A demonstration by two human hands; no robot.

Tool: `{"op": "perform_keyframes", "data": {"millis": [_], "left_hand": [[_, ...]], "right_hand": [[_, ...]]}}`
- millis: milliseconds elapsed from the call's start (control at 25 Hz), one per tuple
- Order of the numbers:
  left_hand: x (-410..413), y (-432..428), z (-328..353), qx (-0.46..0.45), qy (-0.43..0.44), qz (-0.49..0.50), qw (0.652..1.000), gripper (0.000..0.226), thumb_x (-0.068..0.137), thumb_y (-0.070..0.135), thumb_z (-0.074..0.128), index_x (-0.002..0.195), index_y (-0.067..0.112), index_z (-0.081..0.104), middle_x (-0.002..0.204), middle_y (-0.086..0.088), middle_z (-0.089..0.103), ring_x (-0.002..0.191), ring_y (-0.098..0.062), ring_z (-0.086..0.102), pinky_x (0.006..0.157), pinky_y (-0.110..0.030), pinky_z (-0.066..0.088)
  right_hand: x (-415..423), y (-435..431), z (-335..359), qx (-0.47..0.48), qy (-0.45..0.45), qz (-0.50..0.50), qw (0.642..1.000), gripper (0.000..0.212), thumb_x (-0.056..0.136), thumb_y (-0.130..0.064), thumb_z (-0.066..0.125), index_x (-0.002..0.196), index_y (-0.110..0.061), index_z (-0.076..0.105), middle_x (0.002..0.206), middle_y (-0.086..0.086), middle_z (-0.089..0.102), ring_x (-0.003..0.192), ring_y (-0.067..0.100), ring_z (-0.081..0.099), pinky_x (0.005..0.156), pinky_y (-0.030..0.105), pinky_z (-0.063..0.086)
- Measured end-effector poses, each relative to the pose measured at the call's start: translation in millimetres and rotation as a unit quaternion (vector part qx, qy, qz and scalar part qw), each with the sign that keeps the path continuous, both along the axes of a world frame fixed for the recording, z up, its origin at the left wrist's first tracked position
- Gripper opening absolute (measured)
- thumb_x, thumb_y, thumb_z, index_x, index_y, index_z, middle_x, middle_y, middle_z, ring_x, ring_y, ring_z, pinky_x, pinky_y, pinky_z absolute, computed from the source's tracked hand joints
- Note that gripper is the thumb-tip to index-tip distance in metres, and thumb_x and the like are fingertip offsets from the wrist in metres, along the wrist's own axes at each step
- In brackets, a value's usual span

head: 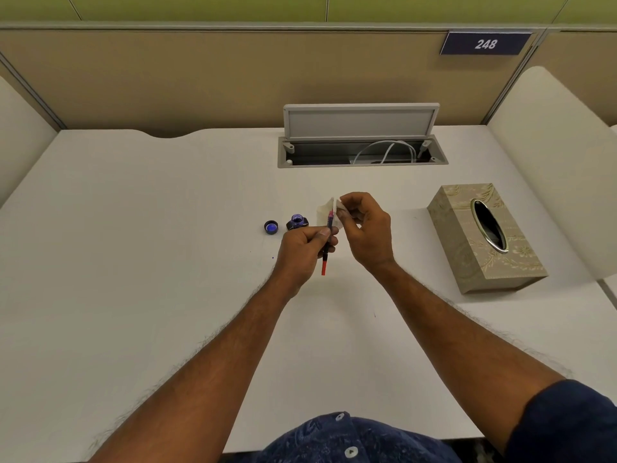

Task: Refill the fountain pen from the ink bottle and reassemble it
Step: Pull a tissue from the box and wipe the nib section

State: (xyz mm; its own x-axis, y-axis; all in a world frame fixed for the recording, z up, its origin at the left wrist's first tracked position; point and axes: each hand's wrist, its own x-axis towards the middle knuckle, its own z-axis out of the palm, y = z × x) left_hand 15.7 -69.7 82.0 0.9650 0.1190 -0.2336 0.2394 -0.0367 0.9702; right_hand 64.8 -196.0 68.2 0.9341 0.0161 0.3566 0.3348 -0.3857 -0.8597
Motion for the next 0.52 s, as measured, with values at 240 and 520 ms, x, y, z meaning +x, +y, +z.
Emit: {"op": "perform_keyframes", "data": {"millis": [240, 520], "left_hand": [[1.6, 8.8, -0.6, 0.022, -0.034, 0.021, 0.999, 0.025, 0.097, 0.019, 0.052, 0.111, 0.009, 0.069, 0.084, 0.004, 0.069, 0.080, -0.012, 0.065, 0.083, -0.029, 0.054], [1.7, 10.8, -2.7, -0.006, -0.053, 0.046, 0.998, 0.024, 0.095, 0.021, 0.057, 0.112, 0.012, 0.071, 0.105, 0.001, 0.069, 0.096, -0.009, 0.062, 0.073, -0.021, 0.045]], "right_hand": [[1.5, -7.6, -3.1, 0.191, 0.188, 0.013, 0.963, 0.025, 0.095, -0.005, 0.056, 0.119, -0.010, 0.061, 0.119, 0.015, 0.065, 0.108, 0.030, 0.064, 0.090, 0.042, 0.057], [-12.4, -20.7, -8.0, 0.338, 0.306, 0.073, 0.887, 0.028, 0.095, 0.006, 0.049, 0.109, -0.014, 0.062, 0.102, 0.006, 0.071, 0.092, 0.021, 0.069, 0.076, 0.032, 0.059]]}}
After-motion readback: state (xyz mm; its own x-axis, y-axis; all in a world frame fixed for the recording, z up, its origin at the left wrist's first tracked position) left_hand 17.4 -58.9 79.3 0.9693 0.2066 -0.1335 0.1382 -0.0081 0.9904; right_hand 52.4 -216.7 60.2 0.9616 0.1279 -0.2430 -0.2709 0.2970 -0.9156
